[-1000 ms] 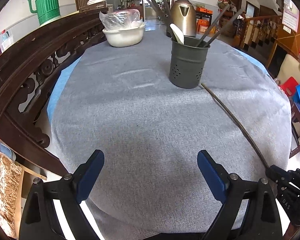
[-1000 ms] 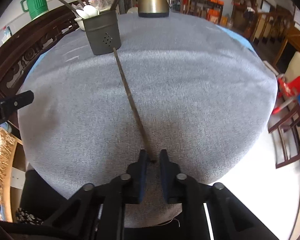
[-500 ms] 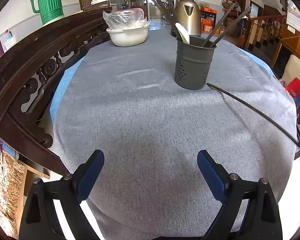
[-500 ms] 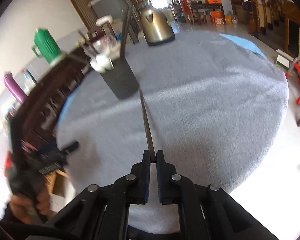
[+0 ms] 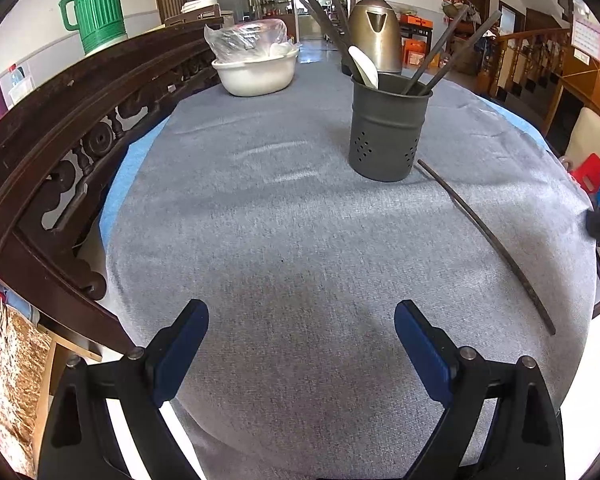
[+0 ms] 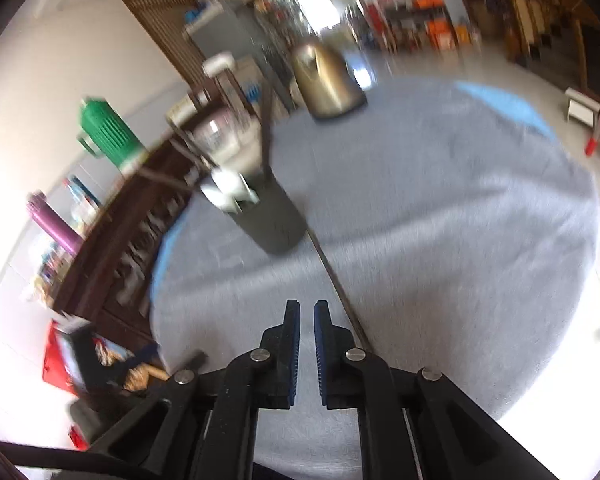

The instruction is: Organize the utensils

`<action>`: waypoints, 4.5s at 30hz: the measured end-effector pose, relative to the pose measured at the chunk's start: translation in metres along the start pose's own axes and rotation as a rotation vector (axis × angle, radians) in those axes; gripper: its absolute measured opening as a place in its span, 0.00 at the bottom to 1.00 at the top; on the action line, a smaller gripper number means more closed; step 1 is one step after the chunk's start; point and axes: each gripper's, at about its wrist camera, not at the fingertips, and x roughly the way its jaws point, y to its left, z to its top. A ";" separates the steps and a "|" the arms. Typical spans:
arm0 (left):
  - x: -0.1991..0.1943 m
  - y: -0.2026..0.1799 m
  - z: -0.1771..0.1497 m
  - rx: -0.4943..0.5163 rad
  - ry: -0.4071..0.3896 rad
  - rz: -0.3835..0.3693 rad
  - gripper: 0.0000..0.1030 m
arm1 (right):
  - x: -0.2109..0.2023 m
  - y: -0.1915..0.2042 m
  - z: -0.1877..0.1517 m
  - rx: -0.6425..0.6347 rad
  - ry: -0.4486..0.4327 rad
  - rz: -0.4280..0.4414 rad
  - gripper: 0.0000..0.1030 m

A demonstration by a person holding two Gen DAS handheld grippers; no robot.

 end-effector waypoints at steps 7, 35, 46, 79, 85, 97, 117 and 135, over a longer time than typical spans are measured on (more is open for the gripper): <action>0.000 0.004 0.002 -0.001 -0.005 -0.007 0.91 | 0.095 -0.002 0.024 -0.044 0.162 -0.076 0.12; 0.012 0.022 0.008 -0.033 -0.006 -0.018 0.91 | 0.123 0.028 0.047 -0.240 0.108 -0.182 0.07; 0.007 0.018 0.007 -0.020 -0.012 -0.029 0.91 | 0.151 0.016 0.061 -0.137 0.265 -0.116 0.55; 0.001 0.008 0.006 -0.001 -0.019 -0.031 0.91 | -0.022 0.075 0.109 -0.111 -0.379 0.070 0.05; 0.002 0.011 0.008 -0.011 -0.017 -0.034 0.91 | -0.042 0.122 0.140 -0.161 -0.538 0.058 0.05; 0.007 0.021 0.008 -0.038 -0.012 -0.036 0.91 | 0.021 0.135 0.169 -0.178 -0.515 -0.059 0.05; -0.015 0.019 0.011 -0.047 -0.050 0.023 0.91 | 0.030 0.076 0.097 -0.091 -0.222 0.030 0.26; -0.101 0.005 0.019 -0.015 -0.254 0.110 0.91 | -0.078 0.072 0.012 -0.174 -0.405 -0.030 0.62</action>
